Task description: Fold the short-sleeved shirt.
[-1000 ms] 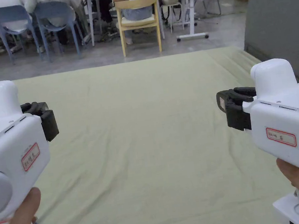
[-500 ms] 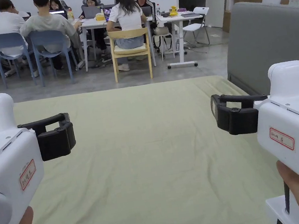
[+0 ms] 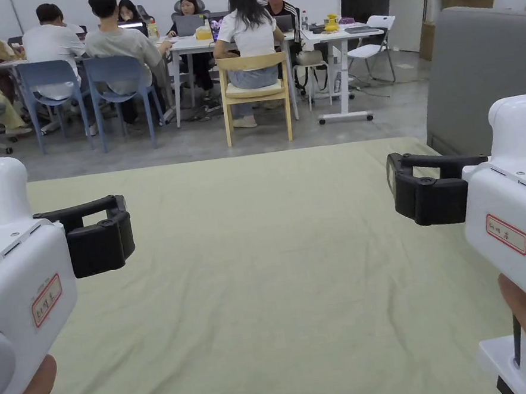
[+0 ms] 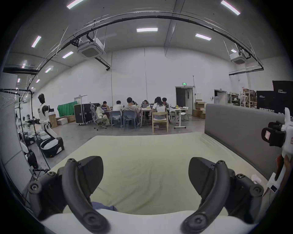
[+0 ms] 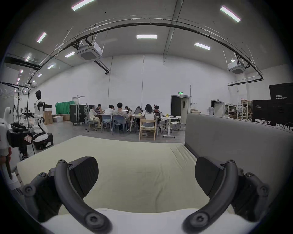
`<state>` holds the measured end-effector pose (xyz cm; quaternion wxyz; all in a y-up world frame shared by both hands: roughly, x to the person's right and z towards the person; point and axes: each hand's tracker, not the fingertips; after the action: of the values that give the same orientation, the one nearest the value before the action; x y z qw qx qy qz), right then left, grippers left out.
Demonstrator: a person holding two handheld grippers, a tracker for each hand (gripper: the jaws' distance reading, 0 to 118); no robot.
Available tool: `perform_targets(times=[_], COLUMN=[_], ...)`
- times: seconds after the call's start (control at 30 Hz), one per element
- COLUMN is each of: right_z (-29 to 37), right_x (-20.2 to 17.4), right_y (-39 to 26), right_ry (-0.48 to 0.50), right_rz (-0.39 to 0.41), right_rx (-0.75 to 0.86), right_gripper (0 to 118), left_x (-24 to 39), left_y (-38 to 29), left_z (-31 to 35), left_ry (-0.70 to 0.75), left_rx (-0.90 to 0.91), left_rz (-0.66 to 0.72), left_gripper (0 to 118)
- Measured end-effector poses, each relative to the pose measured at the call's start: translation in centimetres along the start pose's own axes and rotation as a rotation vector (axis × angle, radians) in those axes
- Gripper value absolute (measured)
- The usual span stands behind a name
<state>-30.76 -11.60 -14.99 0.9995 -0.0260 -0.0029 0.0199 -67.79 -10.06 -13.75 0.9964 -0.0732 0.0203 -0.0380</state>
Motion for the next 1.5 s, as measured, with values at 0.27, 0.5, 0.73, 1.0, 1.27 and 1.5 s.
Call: perform_targets(times=[0.27, 0.5, 0.73, 1.0, 1.27, 1.5], right_z=[0.1, 0.2, 0.3, 0.5, 0.4, 0.2], right_x=[0.1, 0.0, -0.2, -0.6, -1.1, -1.5], right_y=[-0.3, -0.2, 0.2, 0.7, 0.4, 0.1], right_ry=[0.005, 0.003, 0.005, 0.006, 0.028, 0.038], right_rz=[-0.022, -0.011, 0.0, 0.009, 0.009, 0.008], right_rx=[-0.016, -0.021, -0.011, 0.003, -0.014, -0.024], right_gripper=[118, 118, 118, 118, 118, 118], left_x=[-0.6, -0.9, -0.8, -1.5, -1.7, -2.1], left_y=[0.0, -0.2, -0.3, -0.2, -0.6, -1.0], left_z=[0.0, 0.2, 0.2, 0.3, -0.1, -0.3], left_ry=[-0.022, -0.071, -0.048, -0.046, -0.028, -0.03], left_rx=[0.012, 0.016, 0.014, 0.019, 0.002, -0.015], left_rz=[0.051, 0.102, 0.071, 0.1, 0.096, 0.107], left_gripper=[114, 114, 114, 114, 114, 114])
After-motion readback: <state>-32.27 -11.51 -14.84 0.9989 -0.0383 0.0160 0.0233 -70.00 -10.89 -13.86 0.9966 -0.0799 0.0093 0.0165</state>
